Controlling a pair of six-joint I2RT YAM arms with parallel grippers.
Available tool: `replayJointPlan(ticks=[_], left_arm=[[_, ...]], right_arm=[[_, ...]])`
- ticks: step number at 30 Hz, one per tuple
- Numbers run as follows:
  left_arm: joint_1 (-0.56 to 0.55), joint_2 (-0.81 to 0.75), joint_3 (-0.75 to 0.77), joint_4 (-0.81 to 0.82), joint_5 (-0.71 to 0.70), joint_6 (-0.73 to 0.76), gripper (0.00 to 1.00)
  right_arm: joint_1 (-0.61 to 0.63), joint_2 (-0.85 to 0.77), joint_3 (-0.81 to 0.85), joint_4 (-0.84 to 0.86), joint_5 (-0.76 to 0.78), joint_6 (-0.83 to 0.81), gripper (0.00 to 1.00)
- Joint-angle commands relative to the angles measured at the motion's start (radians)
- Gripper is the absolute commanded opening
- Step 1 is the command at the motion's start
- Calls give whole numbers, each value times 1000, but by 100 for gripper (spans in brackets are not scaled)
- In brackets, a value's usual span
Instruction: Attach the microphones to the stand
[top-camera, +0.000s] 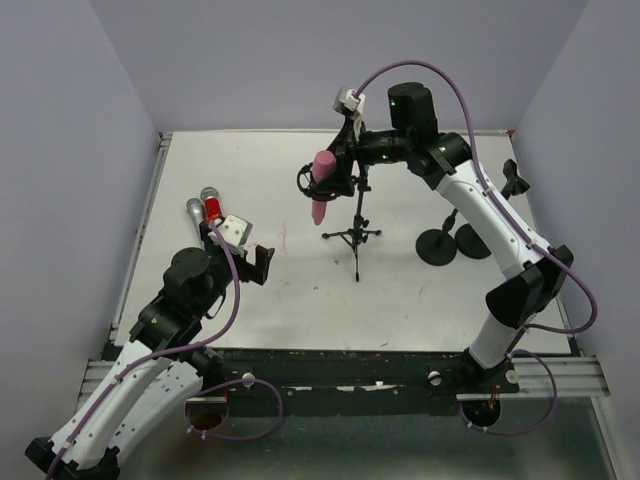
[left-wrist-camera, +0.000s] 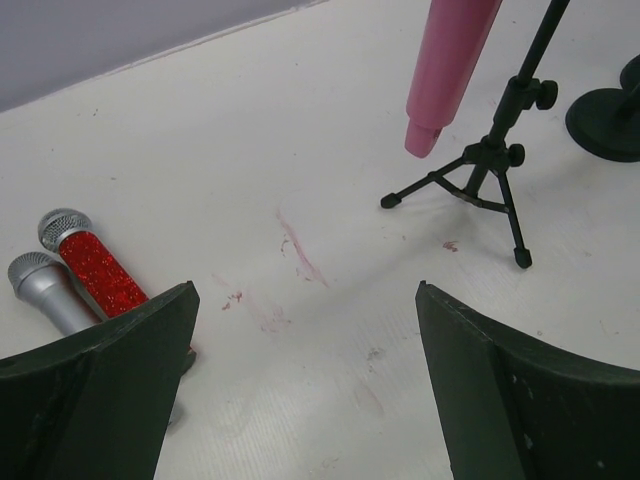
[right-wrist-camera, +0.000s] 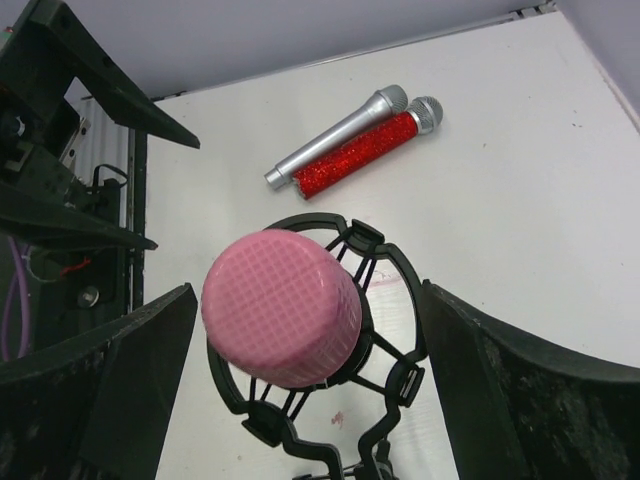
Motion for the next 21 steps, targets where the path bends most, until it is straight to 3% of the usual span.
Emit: replayJointPlan(ticks=[1,6,9,15,18,21], left_arm=[[9,-10,16,24,64,-17,97],[11,-20,16,27,109,-34,98],[11,-33,8,53,205,-94,98],[-17,-47,-84,301,426,-373,98],[-123,-5,-89,391,362,-450,98],[-273,89,-17,366,205,-461,96]], right_arm=[[-10,-70,11,-62,28,-64,100],[-57,-139,-33,-76,6,-96,100],[-103,-199,-82,-74,-23,-99,100],[-185,-337,-294,2,-96,-81,100],[-215,-406,-418,35,-129,-73,100],[-258,-469,-515,62,-202,-68,100]])
